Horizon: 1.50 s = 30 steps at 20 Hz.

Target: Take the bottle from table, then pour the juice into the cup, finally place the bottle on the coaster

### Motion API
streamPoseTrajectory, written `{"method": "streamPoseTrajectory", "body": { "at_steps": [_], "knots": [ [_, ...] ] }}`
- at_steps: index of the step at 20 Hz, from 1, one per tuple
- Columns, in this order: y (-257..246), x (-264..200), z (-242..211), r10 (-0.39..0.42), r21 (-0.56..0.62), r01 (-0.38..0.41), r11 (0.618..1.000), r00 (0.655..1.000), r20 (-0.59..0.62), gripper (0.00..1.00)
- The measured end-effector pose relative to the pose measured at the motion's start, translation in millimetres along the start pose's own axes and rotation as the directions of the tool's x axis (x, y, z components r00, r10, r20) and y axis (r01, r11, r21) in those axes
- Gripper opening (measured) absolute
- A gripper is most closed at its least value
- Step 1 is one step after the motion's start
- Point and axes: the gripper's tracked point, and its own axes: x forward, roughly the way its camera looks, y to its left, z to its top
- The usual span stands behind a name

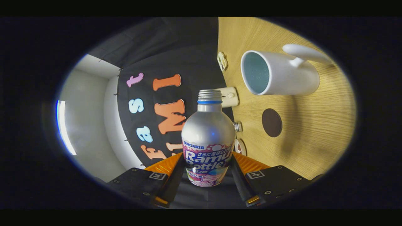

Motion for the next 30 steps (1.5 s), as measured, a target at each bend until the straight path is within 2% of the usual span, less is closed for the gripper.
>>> {"method": "streamPoseTrajectory", "body": {
  "at_steps": [11,22,30],
  "knots": [
    [-0.7,-5.2,16.5,-0.007,0.079,0.006,0.997,1.0,0.017,0.77],
    [14.9,-6.8,37.2,0.028,0.212,-0.038,0.977,0.998,0.052,0.77],
    [15.6,-11.2,34.9,0.03,0.251,-0.046,0.967,0.997,0.064,0.77]
  ]
}}
